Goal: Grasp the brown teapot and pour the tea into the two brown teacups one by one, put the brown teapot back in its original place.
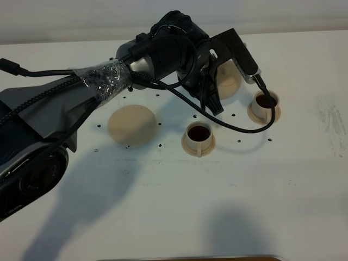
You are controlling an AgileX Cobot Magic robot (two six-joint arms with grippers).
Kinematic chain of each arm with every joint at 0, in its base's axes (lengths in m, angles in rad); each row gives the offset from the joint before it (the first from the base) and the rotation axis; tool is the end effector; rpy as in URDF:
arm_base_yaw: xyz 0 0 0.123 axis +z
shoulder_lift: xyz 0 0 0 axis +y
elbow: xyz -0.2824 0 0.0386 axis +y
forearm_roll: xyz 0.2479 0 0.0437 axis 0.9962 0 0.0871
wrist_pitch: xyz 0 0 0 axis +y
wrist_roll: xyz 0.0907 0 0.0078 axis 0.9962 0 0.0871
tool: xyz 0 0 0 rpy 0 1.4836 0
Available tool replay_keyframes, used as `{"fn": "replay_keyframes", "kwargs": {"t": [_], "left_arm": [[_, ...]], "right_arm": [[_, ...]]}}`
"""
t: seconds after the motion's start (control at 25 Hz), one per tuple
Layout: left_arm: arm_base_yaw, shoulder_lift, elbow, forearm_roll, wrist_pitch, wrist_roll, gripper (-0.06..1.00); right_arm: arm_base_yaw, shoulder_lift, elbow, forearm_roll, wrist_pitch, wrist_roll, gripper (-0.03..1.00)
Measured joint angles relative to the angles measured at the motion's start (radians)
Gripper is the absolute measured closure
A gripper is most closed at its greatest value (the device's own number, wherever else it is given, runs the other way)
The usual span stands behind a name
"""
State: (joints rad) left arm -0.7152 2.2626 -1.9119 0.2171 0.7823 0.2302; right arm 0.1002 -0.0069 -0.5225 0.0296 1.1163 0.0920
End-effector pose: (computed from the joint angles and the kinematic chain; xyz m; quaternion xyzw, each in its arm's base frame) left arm 0.3893 -0.3198 0.1943 0.4855 0.8300 0.0290 0.2729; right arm -0.0111 0.0013 0.2789 -0.0047 0.8599 0.0636 0.5065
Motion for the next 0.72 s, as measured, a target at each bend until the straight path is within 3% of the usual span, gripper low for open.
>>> {"fn": "replay_keyframes", "kwargs": {"t": [0.32,0.72], "left_arm": [[0.001,0.001,0.0,-0.068,0.01,-0.049,0.86],[0.001,0.063,0.0,-0.096,-0.002,-0.108,0.86]], "right_arm": [[0.0,0.0,0.0,0.0,0.0,0.0,0.73],[0.0,0.0,0.0,0.0,0.0,-0.001,0.73]]}}
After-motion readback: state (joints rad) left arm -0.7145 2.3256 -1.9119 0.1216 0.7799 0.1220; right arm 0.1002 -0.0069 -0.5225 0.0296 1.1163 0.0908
